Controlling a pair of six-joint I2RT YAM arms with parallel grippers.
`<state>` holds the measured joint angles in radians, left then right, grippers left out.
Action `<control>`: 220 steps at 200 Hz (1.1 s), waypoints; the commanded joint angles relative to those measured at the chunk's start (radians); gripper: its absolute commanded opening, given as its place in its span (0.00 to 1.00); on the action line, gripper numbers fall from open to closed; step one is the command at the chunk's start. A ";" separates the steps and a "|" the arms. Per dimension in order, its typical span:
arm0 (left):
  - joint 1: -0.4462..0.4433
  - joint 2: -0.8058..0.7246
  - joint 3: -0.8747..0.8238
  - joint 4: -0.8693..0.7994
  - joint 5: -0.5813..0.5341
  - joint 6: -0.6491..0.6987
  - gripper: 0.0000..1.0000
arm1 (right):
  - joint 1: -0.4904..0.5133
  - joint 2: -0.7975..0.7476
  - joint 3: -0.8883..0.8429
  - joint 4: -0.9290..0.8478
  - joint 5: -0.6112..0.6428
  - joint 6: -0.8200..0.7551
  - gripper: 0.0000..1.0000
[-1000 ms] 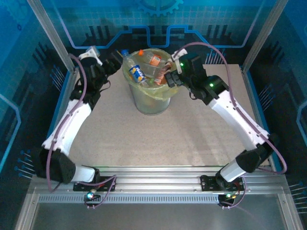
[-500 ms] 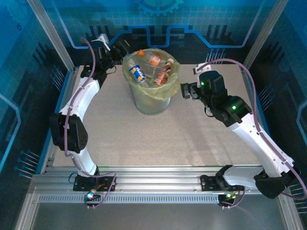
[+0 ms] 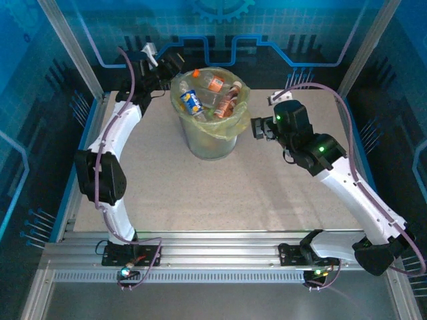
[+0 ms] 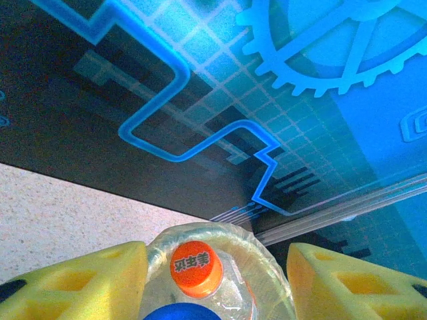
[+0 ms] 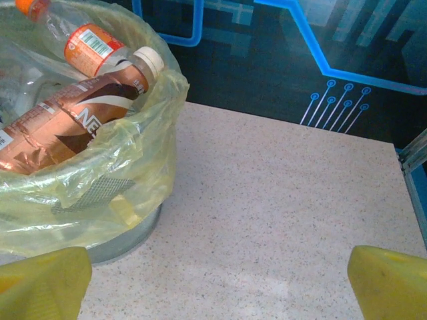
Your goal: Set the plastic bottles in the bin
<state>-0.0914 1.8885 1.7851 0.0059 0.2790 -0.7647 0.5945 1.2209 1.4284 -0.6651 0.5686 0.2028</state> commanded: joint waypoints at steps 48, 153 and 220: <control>-0.029 0.094 0.136 -0.035 0.121 0.014 0.46 | -0.014 0.023 0.010 0.004 0.009 0.010 1.00; -0.033 0.195 0.236 -0.178 0.144 0.122 0.52 | -0.015 0.038 0.016 -0.004 0.001 0.014 1.00; -0.024 0.175 0.274 -0.194 0.149 0.131 0.83 | -0.016 0.032 0.016 -0.014 0.016 0.007 1.00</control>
<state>-0.1165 2.0544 2.0167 -0.1413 0.4065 -0.6537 0.5880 1.2533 1.4284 -0.6655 0.5686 0.2028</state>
